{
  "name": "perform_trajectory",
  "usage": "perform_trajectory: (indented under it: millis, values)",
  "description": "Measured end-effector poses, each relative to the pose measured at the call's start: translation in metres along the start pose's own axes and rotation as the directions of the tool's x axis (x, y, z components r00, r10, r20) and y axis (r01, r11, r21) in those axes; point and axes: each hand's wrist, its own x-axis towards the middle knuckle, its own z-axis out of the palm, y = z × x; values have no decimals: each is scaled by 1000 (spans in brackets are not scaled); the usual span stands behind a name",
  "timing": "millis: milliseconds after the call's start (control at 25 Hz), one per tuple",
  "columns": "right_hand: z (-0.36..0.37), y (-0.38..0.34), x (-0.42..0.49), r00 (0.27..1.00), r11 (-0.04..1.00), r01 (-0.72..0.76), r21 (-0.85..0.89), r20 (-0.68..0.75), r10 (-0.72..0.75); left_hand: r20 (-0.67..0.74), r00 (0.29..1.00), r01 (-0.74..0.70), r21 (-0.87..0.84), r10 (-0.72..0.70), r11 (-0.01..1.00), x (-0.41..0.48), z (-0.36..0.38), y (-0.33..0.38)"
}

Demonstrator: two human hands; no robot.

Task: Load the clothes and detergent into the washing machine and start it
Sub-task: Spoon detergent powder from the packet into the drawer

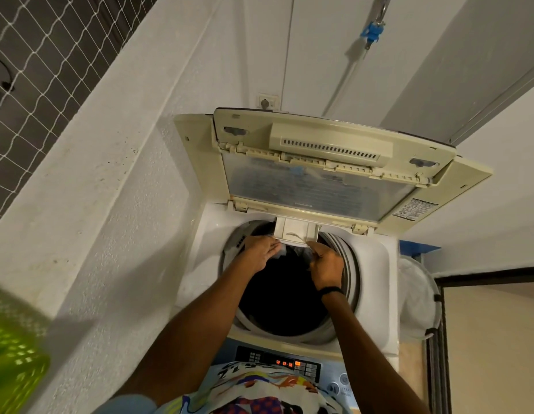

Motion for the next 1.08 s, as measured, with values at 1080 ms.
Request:
perform_trajectory:
  millis: [1080]
  values:
    - [-36, -113, -52, 861, 94, -488, 868, 461, 216, -96, 774, -621, 74, 626, 780, -193, -85, 32]
